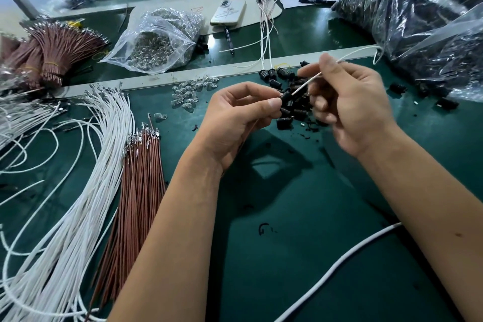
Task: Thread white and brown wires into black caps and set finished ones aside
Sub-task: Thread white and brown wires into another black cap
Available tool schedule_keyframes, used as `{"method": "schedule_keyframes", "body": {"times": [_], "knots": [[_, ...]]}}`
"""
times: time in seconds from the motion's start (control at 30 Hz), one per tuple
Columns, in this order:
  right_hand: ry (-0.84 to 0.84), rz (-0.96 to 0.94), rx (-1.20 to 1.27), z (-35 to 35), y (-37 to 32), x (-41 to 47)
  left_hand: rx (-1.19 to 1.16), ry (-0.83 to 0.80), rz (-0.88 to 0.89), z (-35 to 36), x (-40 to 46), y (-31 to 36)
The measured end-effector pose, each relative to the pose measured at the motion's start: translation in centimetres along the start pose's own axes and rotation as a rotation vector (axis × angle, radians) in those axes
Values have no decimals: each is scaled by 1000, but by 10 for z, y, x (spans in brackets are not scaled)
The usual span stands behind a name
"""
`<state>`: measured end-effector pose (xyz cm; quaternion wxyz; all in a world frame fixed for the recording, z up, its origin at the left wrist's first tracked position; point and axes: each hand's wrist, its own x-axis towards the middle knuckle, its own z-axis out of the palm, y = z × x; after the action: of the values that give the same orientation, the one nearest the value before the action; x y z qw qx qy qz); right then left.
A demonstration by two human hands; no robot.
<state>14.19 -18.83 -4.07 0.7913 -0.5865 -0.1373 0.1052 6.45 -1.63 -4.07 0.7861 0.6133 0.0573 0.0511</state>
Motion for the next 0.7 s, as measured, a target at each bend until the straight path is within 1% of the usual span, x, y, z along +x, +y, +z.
{"method": "schedule_keyframes", "body": {"times": [0.1, 0.23, 0.33, 0.43, 0.53, 0.6, 0.7], "knots": [[-54, 11, -69, 3, 1, -2, -23, -33, -1, 3, -1, 0], [-166, -2, -191, 10, 10, -7, -132, -95, -5, 1, -1, 1], [-161, -29, -218, 9, 11, -6, -182, -41, 4, 1, 2, 1], [-171, -104, -366, 9, 14, -8, -290, 39, -5, 3, 4, 1], [-166, -151, -493, 9, 17, -8, -355, 77, -41, 5, 5, 2], [-157, -163, -512, 9, 18, -9, -366, 89, -63, 7, 5, 2], [-171, -193, -455, 11, 18, -10, -341, 91, -92, 12, 5, 1]]}}
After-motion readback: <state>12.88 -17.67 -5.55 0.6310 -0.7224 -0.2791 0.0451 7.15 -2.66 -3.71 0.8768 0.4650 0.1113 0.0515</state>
